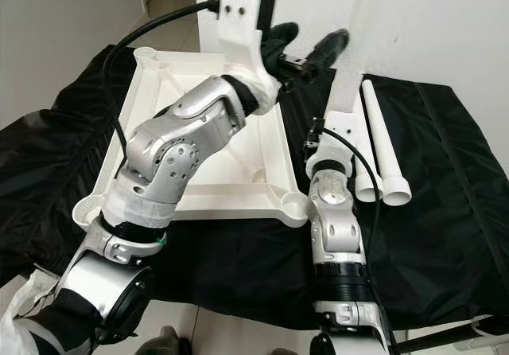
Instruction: Building children table
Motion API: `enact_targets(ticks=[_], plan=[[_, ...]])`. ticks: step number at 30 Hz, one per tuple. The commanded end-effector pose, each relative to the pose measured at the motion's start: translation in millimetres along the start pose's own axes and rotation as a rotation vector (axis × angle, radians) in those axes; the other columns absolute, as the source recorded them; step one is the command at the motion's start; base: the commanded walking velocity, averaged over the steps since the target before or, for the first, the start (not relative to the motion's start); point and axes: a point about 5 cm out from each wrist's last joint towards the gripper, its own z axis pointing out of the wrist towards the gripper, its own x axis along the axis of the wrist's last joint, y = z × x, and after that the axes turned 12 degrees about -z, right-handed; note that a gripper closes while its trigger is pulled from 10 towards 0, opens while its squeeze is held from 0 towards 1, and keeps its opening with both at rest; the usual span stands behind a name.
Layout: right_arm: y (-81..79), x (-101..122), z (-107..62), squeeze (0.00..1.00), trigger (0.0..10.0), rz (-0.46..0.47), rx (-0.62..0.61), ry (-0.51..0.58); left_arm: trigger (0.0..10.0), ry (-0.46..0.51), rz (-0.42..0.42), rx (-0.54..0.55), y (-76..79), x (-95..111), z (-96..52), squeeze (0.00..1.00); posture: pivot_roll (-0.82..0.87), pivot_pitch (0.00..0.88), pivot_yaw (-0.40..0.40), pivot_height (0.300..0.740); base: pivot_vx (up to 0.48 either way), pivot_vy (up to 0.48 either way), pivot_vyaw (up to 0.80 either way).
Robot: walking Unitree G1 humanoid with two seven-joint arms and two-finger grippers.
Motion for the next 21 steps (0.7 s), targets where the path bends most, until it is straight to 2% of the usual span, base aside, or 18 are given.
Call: enact_targets(ticks=[1, 3, 4, 5, 8, 9, 10, 15, 17, 21], plan=[[7.4, 4.8, -2.4, 0.00, 10.0, 0.016, -0.016, 0.042, 10.0, -0.023, 0.002, -0.080, -6.3, -1.7, -4.1, 0.00, -0.01, 0.000, -0.022, 0.740, 0.000, 0.000, 0.00], [8.5, 4.9, -3.1, 0.00, 10.0, 0.018, -0.018, 0.050, 10.0, -0.023, 0.004, -0.068, -9.1, -2.1, -5.6, 0.00, -0.01, 0.000, -0.021, 0.740, 0.000, 0.000, 0.00], [10.0, 5.5, -6.3, 0.00, 10.0, 0.027, -0.013, 0.068, 10.0, -0.021, 0.006, -0.016, -19.7, -3.7, -9.5, 0.00, -0.01, 0.000, -0.024, 0.740, 0.000, 0.000, 0.00], [10.0, 5.5, -6.3, 0.00, 10.0, 0.027, -0.013, 0.068, 10.0, -0.021, 0.006, -0.016, -19.7, -3.7, -9.5, 0.00, -0.01, 0.000, -0.024, 0.740, 0.000, 0.000, 0.00], [11.8, 7.5, -14.3, 0.00, 10.0, 0.034, 0.014, 0.116, 10.0, -0.022, 0.030, 0.083, -41.0, -11.4, -20.7, 0.00, -0.01, 0.000, -0.026, 0.740, 0.000, 0.000, 0.00], [11.8, 7.5, -14.3, 0.00, 10.0, 0.034, 0.014, 0.116, 10.0, -0.022, 0.030, 0.083, -41.0, -11.4, -20.7, 0.00, -0.01, 0.000, -0.026, 0.740, 0.000, 0.000, 0.00], [11.9, 6.5, -17.6, 0.00, 10.0, 0.025, 0.024, 0.134, 10.0, -0.032, 0.041, 0.122, -48.5, -18.2, -26.1, 0.00, -0.01, 0.000, -0.026, 0.740, 0.000, 0.000, 0.00], [11.6, 6.1, -19.9, 0.00, 10.0, 0.031, 0.037, 0.146, 10.0, -0.041, 0.046, 0.151, -53.5, -22.7, -29.5, 0.00, -0.01, 0.000, -0.027, 0.740, 0.000, 0.000, 0.00], [10.3, 8.0, -25.5, 0.00, 10.0, 0.022, 0.082, 0.190, 10.0, -0.055, 0.051, 0.183, -60.4, -32.1, -38.5, 0.00, -0.01, 0.000, -0.029, 0.740, 0.000, 0.000, 0.00], [7.6, 9.0, -29.9, 0.00, 10.0, -0.007, 0.123, 0.216, 10.0, -0.090, 0.064, 0.179, -62.7, -42.8, -49.1, 0.00, -0.01, 0.000, -0.031, 0.740, 0.000, 0.000, 0.00]])
